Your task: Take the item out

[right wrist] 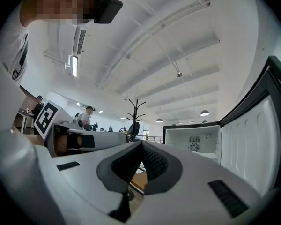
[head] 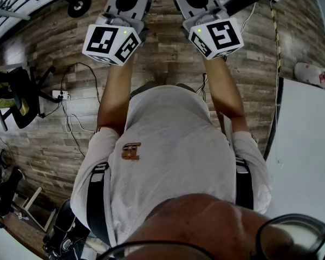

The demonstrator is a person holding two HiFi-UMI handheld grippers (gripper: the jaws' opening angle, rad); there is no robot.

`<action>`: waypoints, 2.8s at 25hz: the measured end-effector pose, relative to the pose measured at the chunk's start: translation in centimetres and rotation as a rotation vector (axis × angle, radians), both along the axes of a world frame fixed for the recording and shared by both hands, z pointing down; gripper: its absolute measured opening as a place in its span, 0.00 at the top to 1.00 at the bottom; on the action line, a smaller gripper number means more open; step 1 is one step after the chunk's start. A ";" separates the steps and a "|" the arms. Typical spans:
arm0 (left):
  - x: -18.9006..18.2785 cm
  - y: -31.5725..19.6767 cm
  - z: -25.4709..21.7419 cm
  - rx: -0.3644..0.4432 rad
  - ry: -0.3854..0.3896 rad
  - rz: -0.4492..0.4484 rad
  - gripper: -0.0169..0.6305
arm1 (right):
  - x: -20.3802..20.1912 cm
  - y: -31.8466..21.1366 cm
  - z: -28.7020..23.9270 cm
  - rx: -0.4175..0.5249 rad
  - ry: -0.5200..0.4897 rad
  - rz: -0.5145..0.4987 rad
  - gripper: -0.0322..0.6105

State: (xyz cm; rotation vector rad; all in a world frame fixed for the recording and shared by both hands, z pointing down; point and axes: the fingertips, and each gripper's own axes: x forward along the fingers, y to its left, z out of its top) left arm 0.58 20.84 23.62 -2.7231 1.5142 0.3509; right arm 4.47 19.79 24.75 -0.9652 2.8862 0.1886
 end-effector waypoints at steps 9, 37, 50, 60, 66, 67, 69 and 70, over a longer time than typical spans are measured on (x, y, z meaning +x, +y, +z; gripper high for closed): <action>-1.8 -1.5 0.1 -0.002 -0.002 0.009 0.95 | -2.1 -1.5 0.0 0.004 0.005 0.007 0.90; -10.7 -9.6 1.7 0.002 0.002 0.102 0.95 | -10.2 -9.0 1.4 0.000 0.000 0.097 0.90; -10.5 -14.8 2.8 0.002 -0.024 0.092 0.95 | -10.1 -14.5 2.1 0.014 -0.012 0.086 0.90; -9.7 -22.5 2.6 0.018 -0.036 0.089 0.95 | -9.3 -22.2 2.0 0.034 -0.002 0.087 0.90; -9.3 -28.0 3.6 0.017 -0.051 0.082 0.95 | -8.9 -27.6 3.1 0.040 0.022 0.097 0.90; -9.2 -29.0 3.8 0.016 -0.055 0.080 0.95 | -8.7 -28.6 3.3 0.039 0.023 0.098 0.90; -8.8 -30.8 4.2 0.011 -0.060 0.077 0.95 | -8.4 -30.5 3.6 0.034 0.018 0.098 0.90; -8.7 -31.7 4.3 0.008 -0.062 0.075 0.95 | -8.3 -31.3 3.6 0.032 0.018 0.096 0.90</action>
